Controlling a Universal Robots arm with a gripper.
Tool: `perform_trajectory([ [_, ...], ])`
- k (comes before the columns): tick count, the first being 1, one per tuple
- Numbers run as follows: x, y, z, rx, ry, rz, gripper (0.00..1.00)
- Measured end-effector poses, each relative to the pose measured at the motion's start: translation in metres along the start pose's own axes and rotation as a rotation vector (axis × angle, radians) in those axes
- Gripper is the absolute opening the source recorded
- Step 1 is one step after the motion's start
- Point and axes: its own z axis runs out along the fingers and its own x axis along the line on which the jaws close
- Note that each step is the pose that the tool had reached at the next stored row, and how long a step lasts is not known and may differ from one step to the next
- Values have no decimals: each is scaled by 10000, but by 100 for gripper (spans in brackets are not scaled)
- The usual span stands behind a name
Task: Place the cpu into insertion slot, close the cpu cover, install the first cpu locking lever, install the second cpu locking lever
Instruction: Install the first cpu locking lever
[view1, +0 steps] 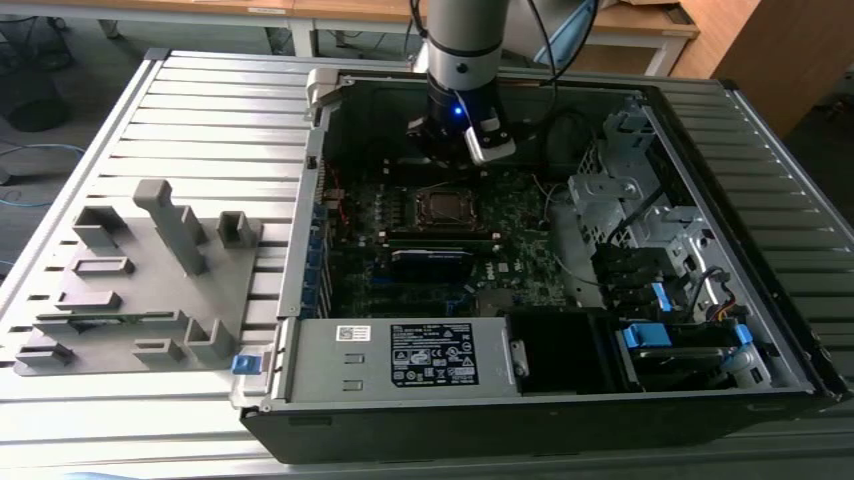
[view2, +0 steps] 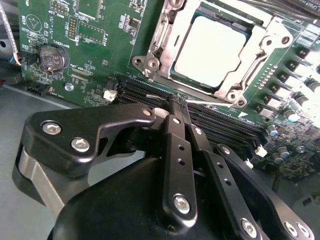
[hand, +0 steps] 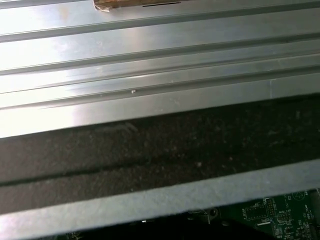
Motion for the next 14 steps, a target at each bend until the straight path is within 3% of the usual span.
perform_trajectory([
  [3,1,-1,4,-3,-37,66,11],
  [8,5,-3,12,29,-99,534,11],
  [14,9,-4,18,4,-161,601,11],
])
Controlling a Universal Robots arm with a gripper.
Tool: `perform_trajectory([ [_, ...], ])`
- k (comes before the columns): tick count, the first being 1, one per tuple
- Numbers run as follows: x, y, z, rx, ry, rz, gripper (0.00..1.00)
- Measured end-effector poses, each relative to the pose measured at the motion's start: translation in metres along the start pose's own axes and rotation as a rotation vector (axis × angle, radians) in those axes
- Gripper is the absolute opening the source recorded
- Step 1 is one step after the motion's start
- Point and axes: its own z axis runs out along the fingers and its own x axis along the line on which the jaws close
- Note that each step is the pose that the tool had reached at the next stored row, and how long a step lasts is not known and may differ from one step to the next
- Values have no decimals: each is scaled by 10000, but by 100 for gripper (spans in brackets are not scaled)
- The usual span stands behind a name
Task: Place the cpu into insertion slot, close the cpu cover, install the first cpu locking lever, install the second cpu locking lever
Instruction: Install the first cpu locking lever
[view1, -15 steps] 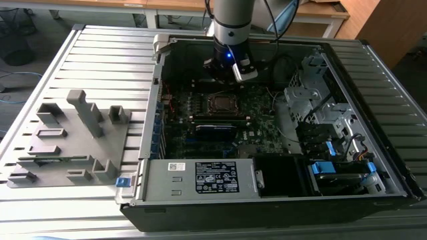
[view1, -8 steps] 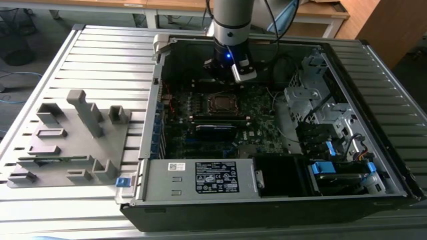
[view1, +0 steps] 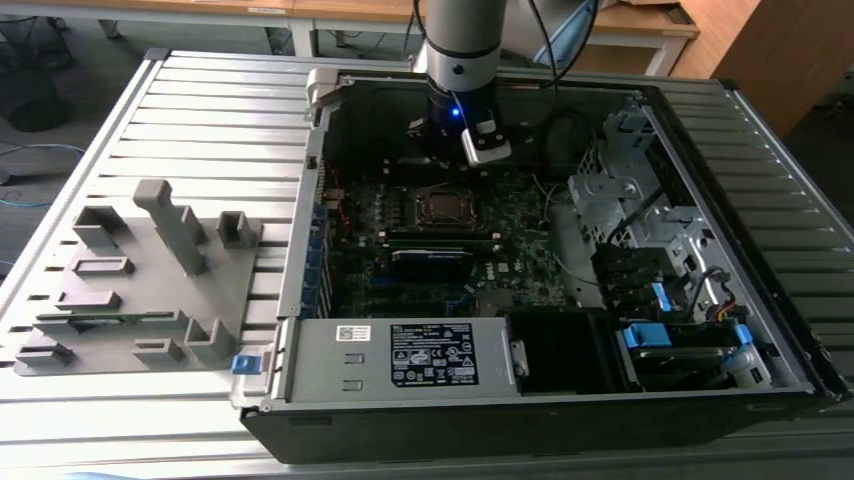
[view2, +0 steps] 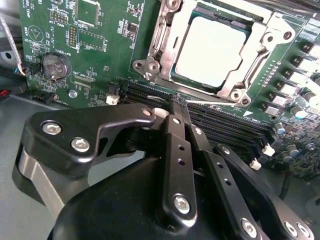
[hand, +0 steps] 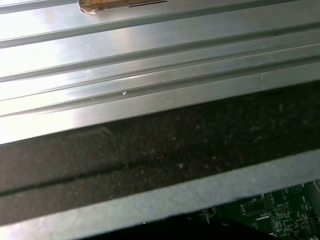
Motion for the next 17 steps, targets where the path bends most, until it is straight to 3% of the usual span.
perform_trajectory([
  [12,19,-6,8,-84,-198,80,11],
  [17,27,-8,10,-92,-221,95,11],
])
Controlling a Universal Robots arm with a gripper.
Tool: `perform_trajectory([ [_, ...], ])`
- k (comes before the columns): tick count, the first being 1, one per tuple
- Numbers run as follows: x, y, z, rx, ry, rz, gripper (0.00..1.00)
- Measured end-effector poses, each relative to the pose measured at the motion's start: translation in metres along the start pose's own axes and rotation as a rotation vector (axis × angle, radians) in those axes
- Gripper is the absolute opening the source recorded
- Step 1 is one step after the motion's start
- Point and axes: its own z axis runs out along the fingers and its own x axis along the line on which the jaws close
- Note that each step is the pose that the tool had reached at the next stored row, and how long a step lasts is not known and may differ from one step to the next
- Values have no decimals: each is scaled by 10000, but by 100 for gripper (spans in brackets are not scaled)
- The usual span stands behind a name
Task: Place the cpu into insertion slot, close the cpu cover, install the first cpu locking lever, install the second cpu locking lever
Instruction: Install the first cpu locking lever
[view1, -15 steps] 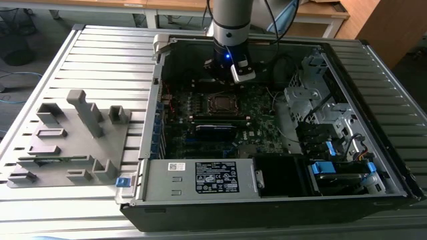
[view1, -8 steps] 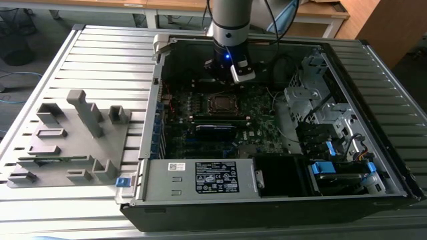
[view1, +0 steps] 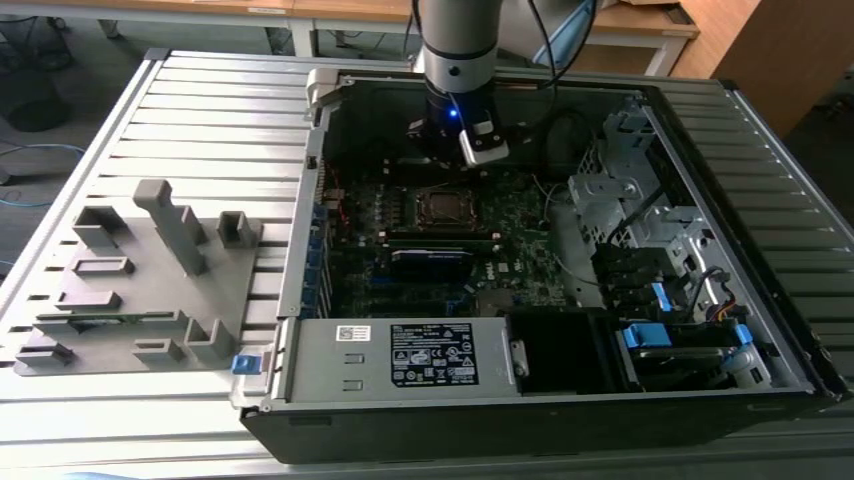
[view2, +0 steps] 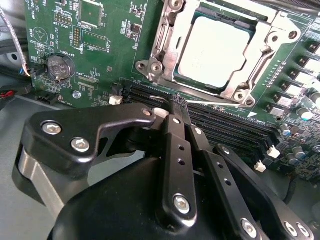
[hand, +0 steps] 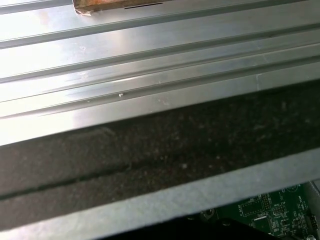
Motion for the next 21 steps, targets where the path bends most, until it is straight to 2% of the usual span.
perform_trajectory([
  [13,12,15,22,15,-25,158,11],
  [21,16,18,34,40,-71,466,11],
])
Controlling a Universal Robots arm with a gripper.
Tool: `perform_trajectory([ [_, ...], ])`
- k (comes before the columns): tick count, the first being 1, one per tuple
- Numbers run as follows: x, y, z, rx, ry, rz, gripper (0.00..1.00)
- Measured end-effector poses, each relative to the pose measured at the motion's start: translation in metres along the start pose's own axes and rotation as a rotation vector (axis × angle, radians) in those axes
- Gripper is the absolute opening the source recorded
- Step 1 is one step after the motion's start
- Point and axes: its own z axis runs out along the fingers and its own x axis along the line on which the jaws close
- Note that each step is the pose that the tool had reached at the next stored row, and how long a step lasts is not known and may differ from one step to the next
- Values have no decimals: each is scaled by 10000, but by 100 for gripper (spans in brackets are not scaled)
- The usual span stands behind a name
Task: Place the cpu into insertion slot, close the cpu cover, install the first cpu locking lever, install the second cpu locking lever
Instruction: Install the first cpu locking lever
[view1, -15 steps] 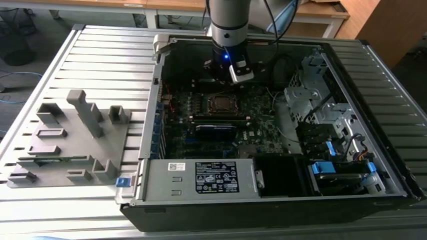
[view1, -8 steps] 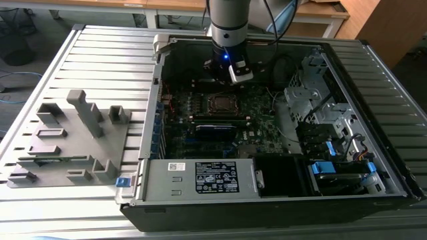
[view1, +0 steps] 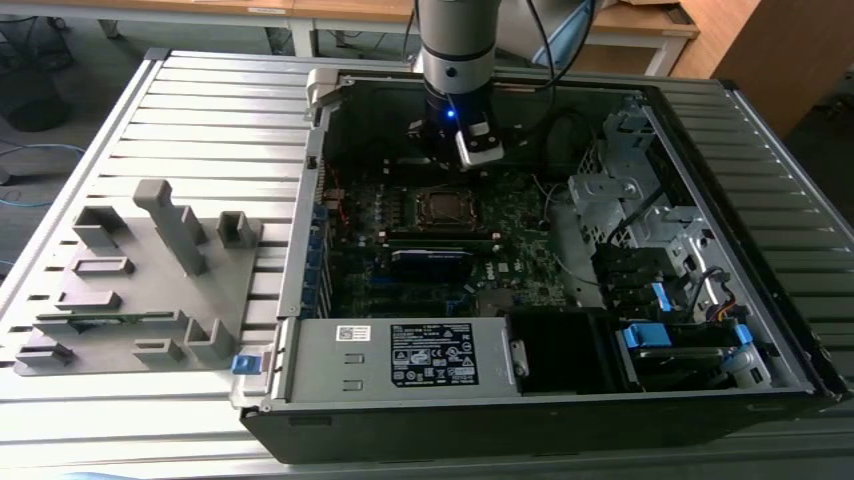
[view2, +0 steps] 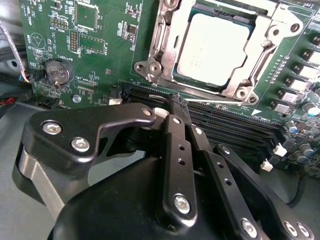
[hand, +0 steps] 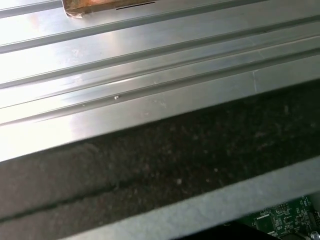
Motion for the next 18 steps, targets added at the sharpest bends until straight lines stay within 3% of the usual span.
perform_trajectory([
  [9,5,4,7,6,-17,60,11],
  [18,12,-1,29,-19,-97,49,11],
])
